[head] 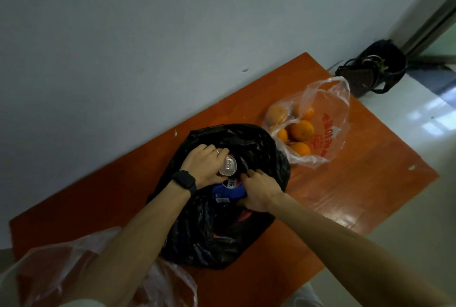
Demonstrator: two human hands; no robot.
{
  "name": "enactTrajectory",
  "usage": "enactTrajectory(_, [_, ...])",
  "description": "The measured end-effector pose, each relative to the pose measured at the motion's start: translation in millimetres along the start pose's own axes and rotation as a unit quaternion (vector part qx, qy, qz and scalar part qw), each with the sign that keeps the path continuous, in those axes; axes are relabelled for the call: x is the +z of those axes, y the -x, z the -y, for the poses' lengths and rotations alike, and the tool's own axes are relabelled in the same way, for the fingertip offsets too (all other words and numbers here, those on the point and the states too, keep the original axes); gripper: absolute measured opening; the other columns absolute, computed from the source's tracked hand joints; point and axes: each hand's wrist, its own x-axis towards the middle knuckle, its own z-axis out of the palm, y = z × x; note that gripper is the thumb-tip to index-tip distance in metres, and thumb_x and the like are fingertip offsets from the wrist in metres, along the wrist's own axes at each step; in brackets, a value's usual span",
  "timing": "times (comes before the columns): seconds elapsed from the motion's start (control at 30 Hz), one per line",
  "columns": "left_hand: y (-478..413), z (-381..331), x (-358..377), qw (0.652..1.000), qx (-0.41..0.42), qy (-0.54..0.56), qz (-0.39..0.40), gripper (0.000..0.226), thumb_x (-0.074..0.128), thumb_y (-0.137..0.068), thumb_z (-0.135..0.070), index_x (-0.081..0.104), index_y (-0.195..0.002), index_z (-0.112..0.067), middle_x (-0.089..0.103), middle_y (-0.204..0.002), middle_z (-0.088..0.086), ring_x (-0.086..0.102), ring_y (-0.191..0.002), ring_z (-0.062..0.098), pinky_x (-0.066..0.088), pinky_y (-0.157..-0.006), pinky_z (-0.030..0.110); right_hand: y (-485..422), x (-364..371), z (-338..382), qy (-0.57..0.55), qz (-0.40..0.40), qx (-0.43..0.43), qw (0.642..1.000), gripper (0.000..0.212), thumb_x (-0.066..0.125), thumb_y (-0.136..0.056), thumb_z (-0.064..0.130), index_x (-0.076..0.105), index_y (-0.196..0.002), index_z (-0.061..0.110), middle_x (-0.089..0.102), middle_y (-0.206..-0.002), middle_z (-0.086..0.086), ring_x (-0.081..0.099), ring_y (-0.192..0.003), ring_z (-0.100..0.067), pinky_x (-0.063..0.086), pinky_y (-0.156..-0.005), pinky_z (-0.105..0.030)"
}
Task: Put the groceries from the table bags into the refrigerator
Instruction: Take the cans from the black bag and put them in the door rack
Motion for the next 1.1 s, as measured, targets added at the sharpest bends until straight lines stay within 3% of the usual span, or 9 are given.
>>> enactTrajectory(0.17, [37, -8, -44, 0.930, -0.227, 0.285, -0.041, 0.064, 0.073, -0.069, -0.066, 0.057, -0.123, -0.036, 0.069, -0.109, -0.008, 0.063, -0.101, 0.016, 0.052, -0.079, 0.031, 53, -15, -15, -0.091, -0.058, 0.018, 0.994, 0.081, 0.071, -0.077, 0.060, 0.044, -0.141, 0.018, 0.053, -0.127, -0.005, 0.056, -0.114, -0.028, 0.046, -0.095, -0.036])
enactTrajectory(0.27, [48, -12, -66, 0.884, -0.260, 0.367, -0.125, 0.060, 0.077, -0.064, -0.067, 0.062, -0.115, -0.038, 0.072, -0.106, -0.015, 0.066, -0.097, 0.009, 0.054, -0.081, 0.028, 91, -23, -31, -0.172, -0.103, 0.023, 0.979, 0.087, 0.075, -0.074, 0.060, 0.043, -0.143, 0.017, 0.055, -0.125, 0.000, 0.057, -0.107, -0.017, 0.045, -0.087, -0.027])
enactTrajectory(0.33, [50, -19, -83, 0.865, -0.253, 0.400, -0.165, 0.058, 0.080, -0.064, -0.063, 0.066, -0.113, -0.036, 0.072, -0.105, -0.017, 0.065, -0.096, 0.004, 0.053, -0.084, 0.025, 116, -25, -41, -0.252, -0.138, 0.011, 0.958, 0.074, 0.080, -0.072, 0.056, 0.051, -0.133, 0.025, 0.060, -0.114, 0.010, 0.059, -0.094, -0.006, 0.046, -0.078, -0.022])
enactTrajectory(0.47, [41, -48, -114, 0.851, -0.218, 0.440, -0.188, 0.052, 0.083, -0.064, -0.058, 0.066, -0.109, -0.039, 0.069, -0.100, -0.022, 0.062, -0.093, -0.003, 0.049, -0.085, 0.020, 165, -23, -60, -0.382, -0.163, 0.039, 0.909, 0.069, 0.082, -0.069, 0.052, 0.047, -0.127, 0.035, 0.059, -0.117, 0.015, 0.063, -0.100, -0.005, 0.056, -0.081, -0.025])
enactTrajectory(0.63, [11, -106, -146, 0.870, -0.133, 0.445, -0.166, 0.059, 0.078, -0.061, -0.070, 0.065, -0.111, -0.041, 0.069, -0.103, -0.021, 0.062, -0.096, -0.003, 0.052, -0.084, 0.024, 227, -14, -93, -0.426, -0.244, 0.084, 0.867, 0.063, 0.086, -0.067, 0.047, 0.049, -0.117, 0.038, 0.062, -0.114, 0.012, 0.064, -0.096, 0.000, 0.056, -0.077, -0.021])
enactTrajectory(0.73, [-15, -157, -167, 0.877, -0.071, 0.450, -0.153, 0.066, 0.081, -0.062, -0.064, 0.063, -0.120, -0.037, 0.065, -0.109, -0.018, 0.060, -0.100, 0.000, 0.049, -0.087, 0.020, 277, -15, -119, -0.436, -0.303, 0.112, 0.840, 0.060, 0.088, -0.068, 0.037, 0.050, -0.114, 0.037, 0.061, -0.111, 0.011, 0.065, -0.095, -0.006, 0.054, -0.070, -0.016])
enactTrajectory(0.9, [-68, -272, -202, 0.878, 0.043, 0.461, -0.124, 0.071, 0.077, -0.063, -0.067, 0.059, -0.124, -0.036, 0.062, -0.116, -0.016, 0.057, -0.106, 0.001, 0.050, -0.091, 0.020, 368, -6, -183, -0.446, -0.425, 0.162, 0.771, 0.069, 0.095, -0.054, 0.040, 0.055, -0.111, 0.035, 0.060, -0.110, 0.012, 0.062, -0.099, -0.010, 0.057, -0.073, -0.023])
enactTrajectory(1.03, [-97, -398, -231, 0.868, 0.120, 0.475, -0.084, 0.062, 0.086, -0.068, -0.048, 0.057, -0.122, -0.035, 0.059, -0.114, -0.013, 0.057, -0.103, 0.003, 0.045, -0.082, 0.006, 457, 13, -246, -0.434, -0.515, 0.202, 0.711, 0.069, 0.090, -0.049, 0.043, 0.059, -0.110, 0.038, 0.057, -0.109, 0.017, 0.059, -0.102, -0.006, 0.054, -0.080, -0.026])
enactTrajectory(1.1, [-109, -467, -244, 0.863, 0.166, 0.472, -0.068, 0.058, 0.087, -0.069, -0.043, 0.056, -0.118, -0.035, 0.059, -0.111, -0.013, 0.058, -0.102, 0.004, 0.046, -0.084, 0.008, 505, 23, -276, -0.422, -0.555, 0.220, 0.682, 0.068, 0.089, -0.049, 0.044, 0.057, -0.109, 0.043, 0.058, -0.110, 0.018, 0.058, -0.104, -0.006, 0.053, -0.083, -0.028])
